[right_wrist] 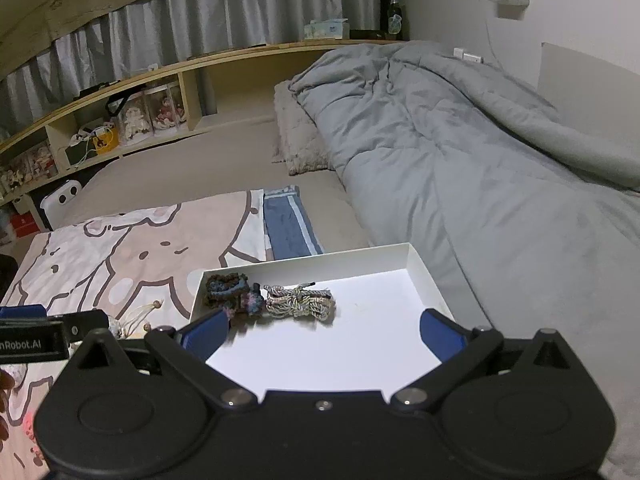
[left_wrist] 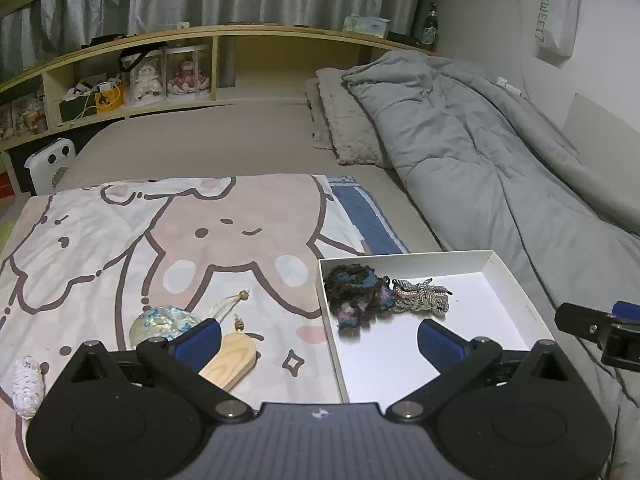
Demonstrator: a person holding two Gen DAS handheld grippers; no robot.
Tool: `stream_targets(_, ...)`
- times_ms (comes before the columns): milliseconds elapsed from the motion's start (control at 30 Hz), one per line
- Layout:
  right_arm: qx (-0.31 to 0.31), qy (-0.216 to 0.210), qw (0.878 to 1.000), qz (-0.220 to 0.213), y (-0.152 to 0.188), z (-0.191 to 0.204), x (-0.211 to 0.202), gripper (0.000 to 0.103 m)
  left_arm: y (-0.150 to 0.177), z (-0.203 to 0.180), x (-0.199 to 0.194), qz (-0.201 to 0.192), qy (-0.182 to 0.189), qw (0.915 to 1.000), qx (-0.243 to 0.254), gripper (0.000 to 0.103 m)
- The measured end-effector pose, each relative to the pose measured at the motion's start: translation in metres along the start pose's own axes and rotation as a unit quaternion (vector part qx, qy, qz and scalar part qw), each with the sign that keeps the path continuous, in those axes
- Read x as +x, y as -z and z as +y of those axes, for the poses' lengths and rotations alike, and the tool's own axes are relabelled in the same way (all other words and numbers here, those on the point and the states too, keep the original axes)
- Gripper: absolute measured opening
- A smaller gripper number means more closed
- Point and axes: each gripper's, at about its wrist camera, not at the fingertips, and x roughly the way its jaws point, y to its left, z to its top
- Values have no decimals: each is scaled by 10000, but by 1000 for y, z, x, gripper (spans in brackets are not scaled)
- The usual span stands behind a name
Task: Organize objects
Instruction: 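Open both tools to release the flower and rope, then withdraw, then grasp the pink crocheted bunny with the left tool while the right tool grasps the yellow tissue pack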
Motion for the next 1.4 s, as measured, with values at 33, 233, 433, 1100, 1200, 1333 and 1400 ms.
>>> stream_targets(33, 0, 7, 10000, -4, 0, 0, -2, 103, 0, 1, -3, -5, -11, 10000, 7, 103)
stream_targets(233, 37, 23, 10000, 2, 5, 4, -6, 103, 1, 16, -24, -147, -114, 9998, 18, 103)
stream_targets(433, 55, -117, 9999, -21, 8, 20, -7, 103, 3, 48, -45, -310, -404, 9987, -77, 103)
stream_targets(1100, -134, -797, 9965, 209, 23, 119, 13, 103, 19, 141, -86, -527, -1210, 9904, -400, 103)
stream_targets(1200, -98, -955, 9950, 277, 27, 130, 18, 103, 26, 146, -82, -469, -1224, 9909, -322, 103)
stream_targets(1333, 197, -1124, 9924, 451, 30, 137, 25, 103, 37, 153, -72, -341, -1240, 9910, -366, 103)
stream_targets(1400, 349, -1200, 9906, 561, 32, 139, 30, 103, 42, 155, -68, -259, -1203, 9914, -442, 103)
